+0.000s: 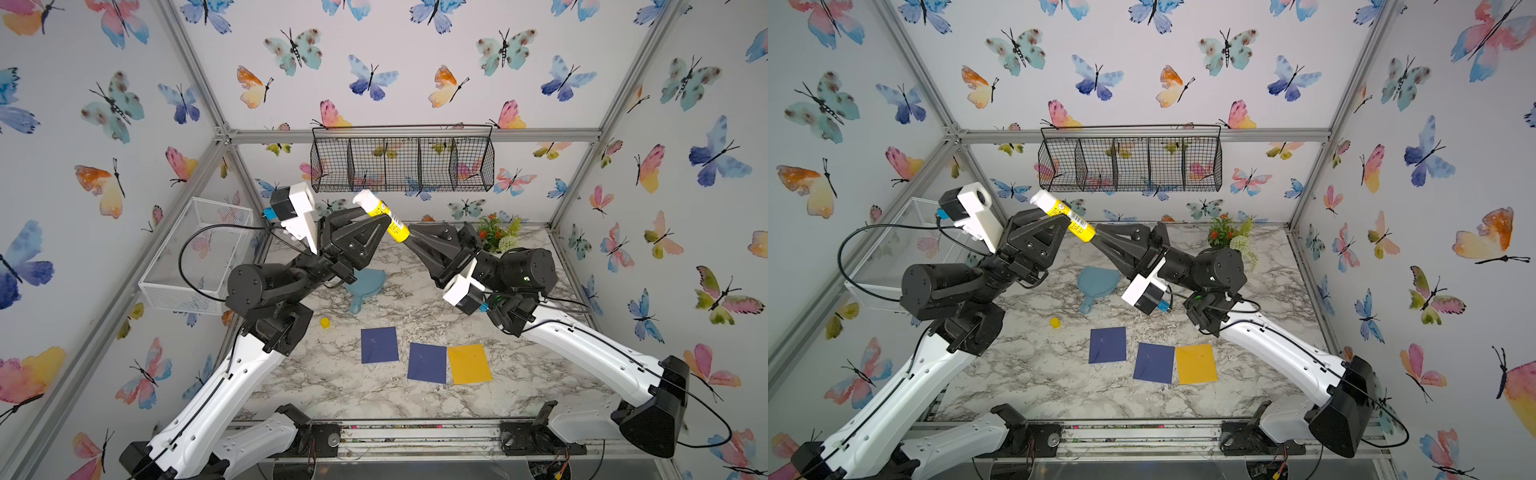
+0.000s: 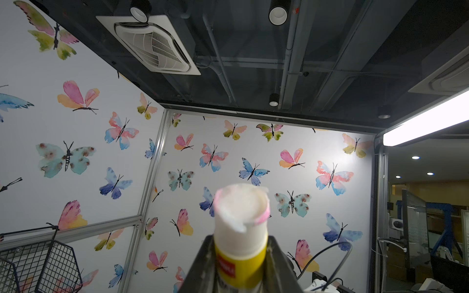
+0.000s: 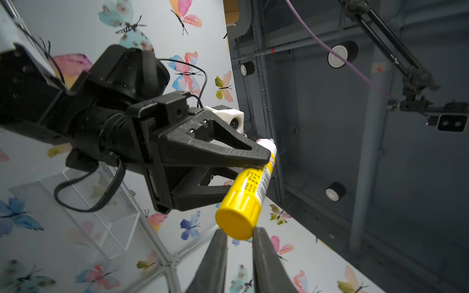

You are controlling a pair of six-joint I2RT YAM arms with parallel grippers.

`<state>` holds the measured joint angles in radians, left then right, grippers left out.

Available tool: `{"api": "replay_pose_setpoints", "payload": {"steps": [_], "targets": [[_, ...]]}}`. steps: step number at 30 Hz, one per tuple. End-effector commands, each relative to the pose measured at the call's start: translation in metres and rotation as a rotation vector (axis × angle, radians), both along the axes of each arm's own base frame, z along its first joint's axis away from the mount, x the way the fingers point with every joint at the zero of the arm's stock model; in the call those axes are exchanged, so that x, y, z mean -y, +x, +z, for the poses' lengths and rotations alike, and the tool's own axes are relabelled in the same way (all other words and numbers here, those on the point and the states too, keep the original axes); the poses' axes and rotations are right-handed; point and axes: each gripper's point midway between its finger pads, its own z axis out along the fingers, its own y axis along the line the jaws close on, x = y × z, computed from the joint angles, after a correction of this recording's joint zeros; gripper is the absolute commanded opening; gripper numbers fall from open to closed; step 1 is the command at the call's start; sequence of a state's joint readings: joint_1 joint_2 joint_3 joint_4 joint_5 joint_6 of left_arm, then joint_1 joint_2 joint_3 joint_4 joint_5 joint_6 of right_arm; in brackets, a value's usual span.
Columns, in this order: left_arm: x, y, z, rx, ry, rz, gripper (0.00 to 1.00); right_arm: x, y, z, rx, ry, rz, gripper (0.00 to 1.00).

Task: Seal the envelope with a glue stick
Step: Screw the glue stick.

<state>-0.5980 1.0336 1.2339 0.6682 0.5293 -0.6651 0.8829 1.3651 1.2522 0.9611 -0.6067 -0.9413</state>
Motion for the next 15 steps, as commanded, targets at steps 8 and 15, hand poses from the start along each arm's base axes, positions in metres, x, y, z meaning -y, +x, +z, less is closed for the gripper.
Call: {"api": "replay_pose_setpoints", "payload": {"steps": [8,15], "targets": [[-0.008,-0.004,0.011,0.022,-0.045,0.02,0.0,0.018,-0.007,0.017,-0.344,0.023,0.193,0.33],[-0.009,-0.008,0.011,0.052,-0.049,0.021,0.0,0.038,0.014,0.031,-1.056,0.177,0.646,0.41]]}}
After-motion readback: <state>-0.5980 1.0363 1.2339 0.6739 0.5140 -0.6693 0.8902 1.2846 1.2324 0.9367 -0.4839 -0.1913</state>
